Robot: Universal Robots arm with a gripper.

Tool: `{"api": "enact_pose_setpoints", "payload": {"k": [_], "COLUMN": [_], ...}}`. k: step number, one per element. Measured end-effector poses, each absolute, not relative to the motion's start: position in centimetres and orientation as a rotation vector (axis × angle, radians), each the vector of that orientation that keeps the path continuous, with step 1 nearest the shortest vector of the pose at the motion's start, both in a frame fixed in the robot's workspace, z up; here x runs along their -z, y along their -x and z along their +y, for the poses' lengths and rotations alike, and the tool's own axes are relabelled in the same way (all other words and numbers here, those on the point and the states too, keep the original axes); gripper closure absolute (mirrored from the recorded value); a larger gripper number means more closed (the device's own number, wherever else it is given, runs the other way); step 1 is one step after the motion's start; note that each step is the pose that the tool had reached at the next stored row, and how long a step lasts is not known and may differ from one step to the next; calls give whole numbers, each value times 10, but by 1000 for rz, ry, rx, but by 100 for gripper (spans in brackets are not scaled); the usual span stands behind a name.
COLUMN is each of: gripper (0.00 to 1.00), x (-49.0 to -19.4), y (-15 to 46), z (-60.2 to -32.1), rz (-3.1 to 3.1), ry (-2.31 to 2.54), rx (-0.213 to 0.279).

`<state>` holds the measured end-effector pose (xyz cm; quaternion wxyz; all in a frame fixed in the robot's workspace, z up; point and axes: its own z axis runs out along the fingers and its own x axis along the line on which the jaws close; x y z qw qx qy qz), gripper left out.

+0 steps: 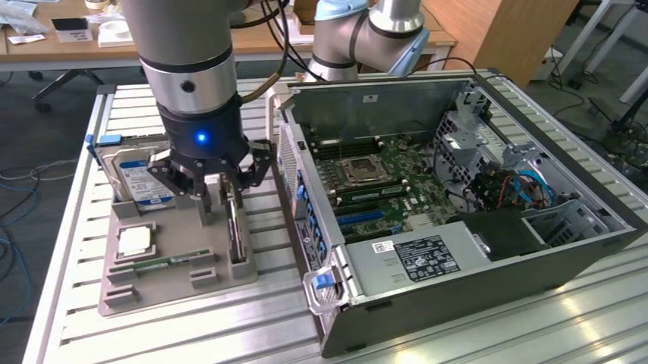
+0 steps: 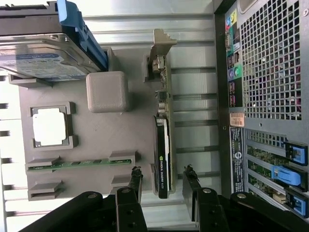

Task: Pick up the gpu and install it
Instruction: 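Pick up the gpu and move the gpu toward the slot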

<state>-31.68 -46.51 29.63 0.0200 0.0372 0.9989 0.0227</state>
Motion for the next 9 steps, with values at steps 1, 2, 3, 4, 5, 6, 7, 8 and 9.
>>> {"api": "enact_pose_setpoints", "payload": {"k": [1,2,3,4,5,6,7,8,9], "gripper": [53,53,53,53,53,53,53,53,53], "x": [-295,-294,-293,-291,-290,-289,-287,-286,-285], "y": [317,317,317,317,317,317,317,317,317], "z": [-465,-465,-465,-465,-465,-465,-465,-465,-465], "rz": [3099,3099,3099,3099,3099,3099,3099,3099,3099], "ry": [-115,-115,-115,-115,-115,-115,-115,-115,-115], "rx": [-70,-70,-70,-70,-70,-70,-70,-70,-70]}}
